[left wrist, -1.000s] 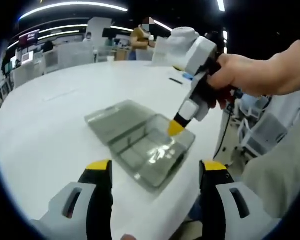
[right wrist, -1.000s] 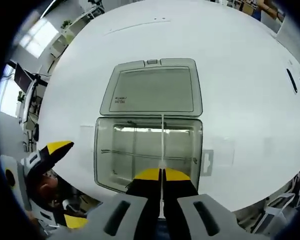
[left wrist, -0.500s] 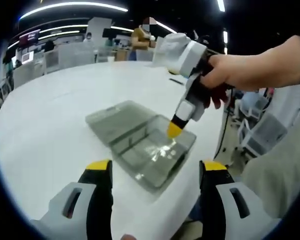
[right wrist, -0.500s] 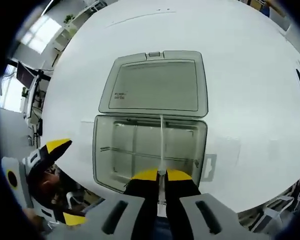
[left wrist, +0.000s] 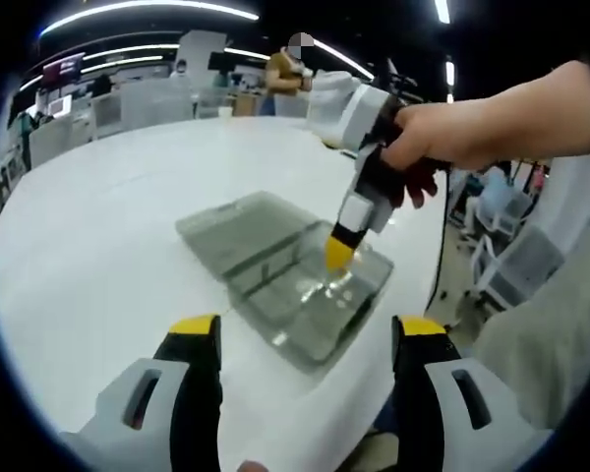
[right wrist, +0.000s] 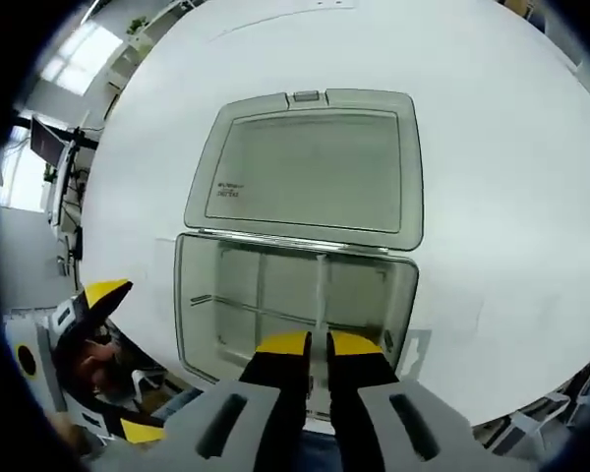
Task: Insert the divider into the dual guide fixture by aligning both edges with the guide slots and pushing it downward to the bottom, including one-sided entry, uneven engagement, binding, and posture correction.
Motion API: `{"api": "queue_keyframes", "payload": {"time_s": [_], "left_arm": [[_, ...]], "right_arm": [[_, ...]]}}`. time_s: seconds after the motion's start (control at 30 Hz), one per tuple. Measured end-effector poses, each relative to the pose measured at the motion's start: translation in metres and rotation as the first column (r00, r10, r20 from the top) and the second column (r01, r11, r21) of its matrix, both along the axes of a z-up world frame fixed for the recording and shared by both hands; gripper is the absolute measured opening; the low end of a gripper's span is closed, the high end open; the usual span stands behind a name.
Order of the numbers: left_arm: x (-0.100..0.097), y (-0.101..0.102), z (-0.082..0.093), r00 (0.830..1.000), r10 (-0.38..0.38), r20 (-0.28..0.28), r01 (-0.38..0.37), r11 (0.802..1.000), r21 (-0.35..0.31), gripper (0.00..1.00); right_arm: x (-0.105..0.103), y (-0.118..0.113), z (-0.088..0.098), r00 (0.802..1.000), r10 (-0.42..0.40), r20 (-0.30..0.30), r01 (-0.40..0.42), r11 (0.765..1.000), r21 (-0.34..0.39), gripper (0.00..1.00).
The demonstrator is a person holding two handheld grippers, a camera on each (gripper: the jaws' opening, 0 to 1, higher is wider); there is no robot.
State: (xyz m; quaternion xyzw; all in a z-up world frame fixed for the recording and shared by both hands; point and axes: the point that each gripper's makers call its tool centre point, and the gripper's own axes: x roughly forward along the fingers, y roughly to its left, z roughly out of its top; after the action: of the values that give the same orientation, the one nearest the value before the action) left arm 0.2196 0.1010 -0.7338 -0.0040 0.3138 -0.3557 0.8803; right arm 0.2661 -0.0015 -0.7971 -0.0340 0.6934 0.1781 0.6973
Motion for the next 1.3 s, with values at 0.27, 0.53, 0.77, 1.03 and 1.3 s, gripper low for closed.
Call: {"api": "queue_keyframes", "payload": {"time_s": [0.27,0.53,0.77,1.03,1.3], "left_arm": [[0.001,0.0,-0.002,1.0,0.006,-0.007,-0.006,1.0,-0.004,0.68],[0.003,-0.001,-0.001,1.0,0.006,-0.004,-0.006,1.0,-0.008,0.68],[0.002,-0.001,-0.001,1.0,0.007,-0.003,-0.007,1.0,-0.008,0.68],[0.002,0.003,0.001,1.0,0.018,0.0,-0.018,1.0,-0.008,0.68],[0.001,0.002,-0.001,1.0,0.018,-0.001,-0.018,1.0,-0.008,0.68]], "right_arm": [[-0.008,0.001,0.003,1.0,0.024,0.001,-0.024,1.0,0.013,0.03],[-0.013,-0.001,-0.005,1.0,-0.002,-0.012,0.002,1.0,0.03,0.03],[-0.008,0.001,-0.006,1.0,0.007,-0.018,-0.007,1.0,0.024,0.03],[-0.009,-0.005,-0.004,1.0,0.028,-0.006,-0.028,0.999,-0.026,0.0],[-0.009,-0.006,0.002,1.0,-0.014,0.021,0.014,1.0,-0.016,0.0]]}}
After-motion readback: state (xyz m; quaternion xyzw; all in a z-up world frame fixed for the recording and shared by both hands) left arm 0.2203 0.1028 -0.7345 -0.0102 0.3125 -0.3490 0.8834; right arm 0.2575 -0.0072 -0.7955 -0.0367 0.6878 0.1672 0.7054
